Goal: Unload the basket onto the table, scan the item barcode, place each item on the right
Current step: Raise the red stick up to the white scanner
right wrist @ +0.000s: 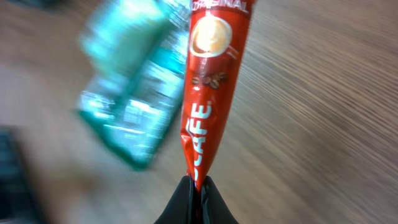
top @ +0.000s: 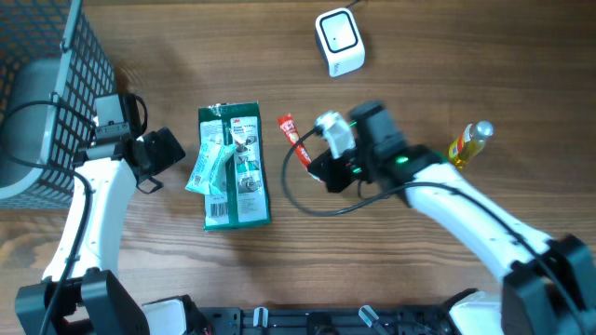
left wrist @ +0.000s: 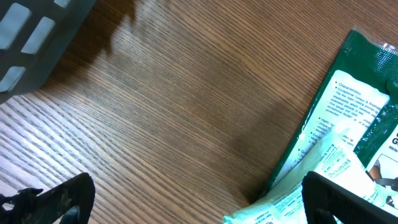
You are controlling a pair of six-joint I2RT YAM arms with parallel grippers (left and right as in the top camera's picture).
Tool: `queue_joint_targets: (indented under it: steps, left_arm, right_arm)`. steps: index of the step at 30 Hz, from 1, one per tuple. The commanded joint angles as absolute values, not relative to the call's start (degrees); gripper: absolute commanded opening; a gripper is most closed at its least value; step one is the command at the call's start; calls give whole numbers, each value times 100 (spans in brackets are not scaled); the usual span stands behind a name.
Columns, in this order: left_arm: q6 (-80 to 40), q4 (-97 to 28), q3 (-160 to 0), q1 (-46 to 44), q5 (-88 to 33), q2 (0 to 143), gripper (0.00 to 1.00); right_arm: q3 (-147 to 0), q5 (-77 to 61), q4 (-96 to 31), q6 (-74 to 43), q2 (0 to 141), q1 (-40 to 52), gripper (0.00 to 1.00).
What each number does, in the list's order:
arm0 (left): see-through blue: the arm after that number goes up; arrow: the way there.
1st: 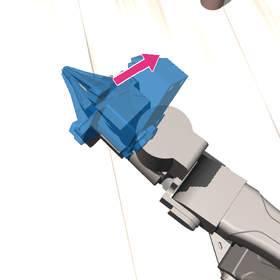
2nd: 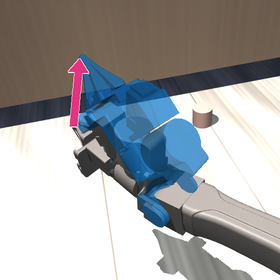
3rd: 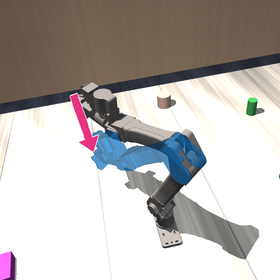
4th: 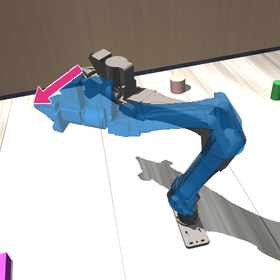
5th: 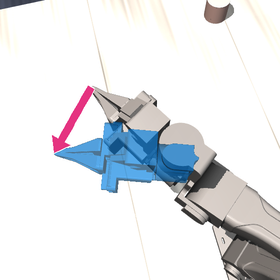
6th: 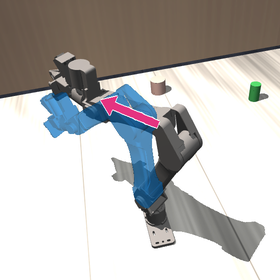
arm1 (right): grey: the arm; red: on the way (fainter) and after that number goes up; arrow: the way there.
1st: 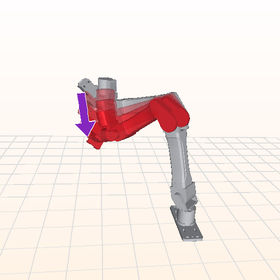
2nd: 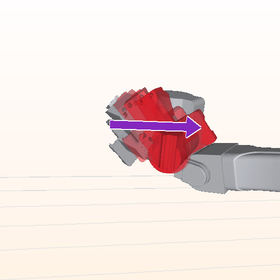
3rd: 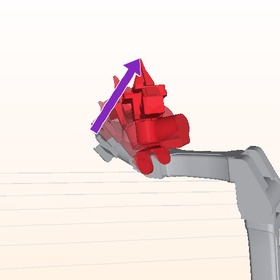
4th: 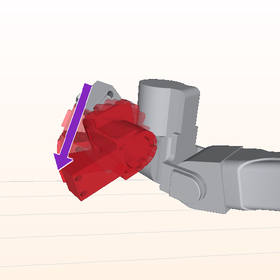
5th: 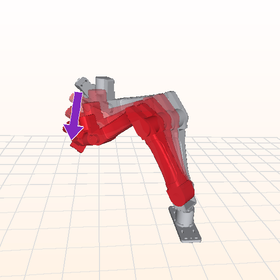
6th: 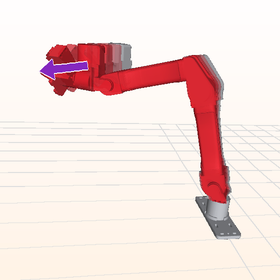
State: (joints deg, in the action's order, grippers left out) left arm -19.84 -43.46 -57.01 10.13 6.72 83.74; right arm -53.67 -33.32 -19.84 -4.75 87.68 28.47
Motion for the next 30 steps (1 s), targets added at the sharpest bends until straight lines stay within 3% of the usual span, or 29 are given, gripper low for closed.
queue_joint_targets:
  steps: [1,2,3,8,16,22,30]
  left_arm:
    - [-1977,-4333,-5776,1039,666,8305,100]
    - [-1977,-4333,-5776,1039,666,8305,100]
    - [-1977,-4333,-5776,1039,666,8305,100]
    - [-1977,-4333,-5776,1039,666,8305,100]
    - [-1975,-4333,-5776,1039,666,8305,100]
    - [-1975,-4333,-5776,1039,666,8305,100]
    - [-1975,-4333,-5776,1039,666,8305,100]
  right_arm:
    - [-5365,-7994,-1828,-633,8628,2012,4]
    - [-5365,-9065,-1610,-607,8630,1765,4]
    - [-5369,-9299,-1490,-749,8628,1621,4]
    - [-5367,-9303,-456,-2132,8552,1184,4]
    - [-5367,-9301,3124,-5454,6158,808,4]
    - [-5367,-9301,3232,-5406,4974,805,4]
    - [-5365,-9299,2921,-5098,5393,805,4]
